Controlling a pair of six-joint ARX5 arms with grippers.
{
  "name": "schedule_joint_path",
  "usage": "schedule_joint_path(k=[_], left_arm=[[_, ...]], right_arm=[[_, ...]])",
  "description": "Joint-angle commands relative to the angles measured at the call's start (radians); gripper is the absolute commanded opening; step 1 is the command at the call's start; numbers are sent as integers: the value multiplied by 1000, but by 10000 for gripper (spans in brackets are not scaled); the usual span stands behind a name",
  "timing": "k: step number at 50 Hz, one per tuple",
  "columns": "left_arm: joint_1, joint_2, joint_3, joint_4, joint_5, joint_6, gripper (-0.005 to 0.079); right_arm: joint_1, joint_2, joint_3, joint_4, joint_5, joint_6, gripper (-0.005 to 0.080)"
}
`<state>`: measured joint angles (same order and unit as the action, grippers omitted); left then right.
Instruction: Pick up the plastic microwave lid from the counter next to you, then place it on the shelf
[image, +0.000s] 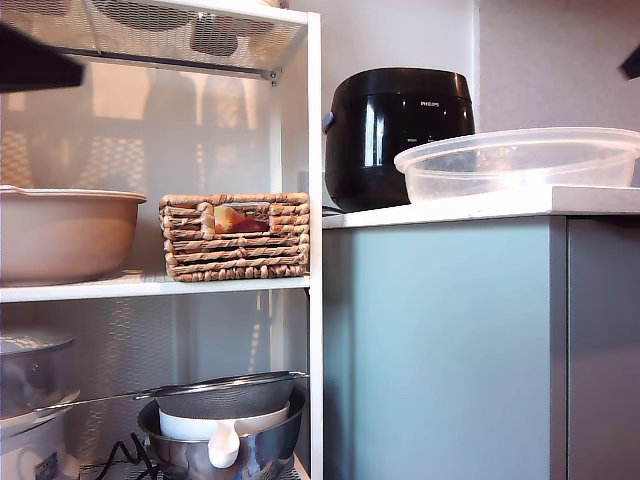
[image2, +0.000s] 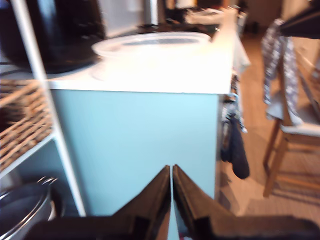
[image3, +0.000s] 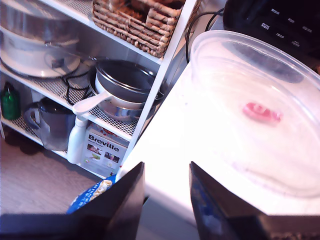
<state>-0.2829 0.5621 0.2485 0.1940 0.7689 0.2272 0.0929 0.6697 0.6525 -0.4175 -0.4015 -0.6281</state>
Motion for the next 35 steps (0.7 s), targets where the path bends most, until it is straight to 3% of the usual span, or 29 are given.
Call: schedule_joint_path(k=[1,11,35], left_arm=[[-15,20,5,32,-4,11,137],[-47,48,6,58,-33,9,149],[-54,47,7,76,-54,9,149]], right_arm=[[-1,66,60,10,4,-14,278],[26,275,241,-73,30,-50,287],[122,671,640,-367,196,-134,299]])
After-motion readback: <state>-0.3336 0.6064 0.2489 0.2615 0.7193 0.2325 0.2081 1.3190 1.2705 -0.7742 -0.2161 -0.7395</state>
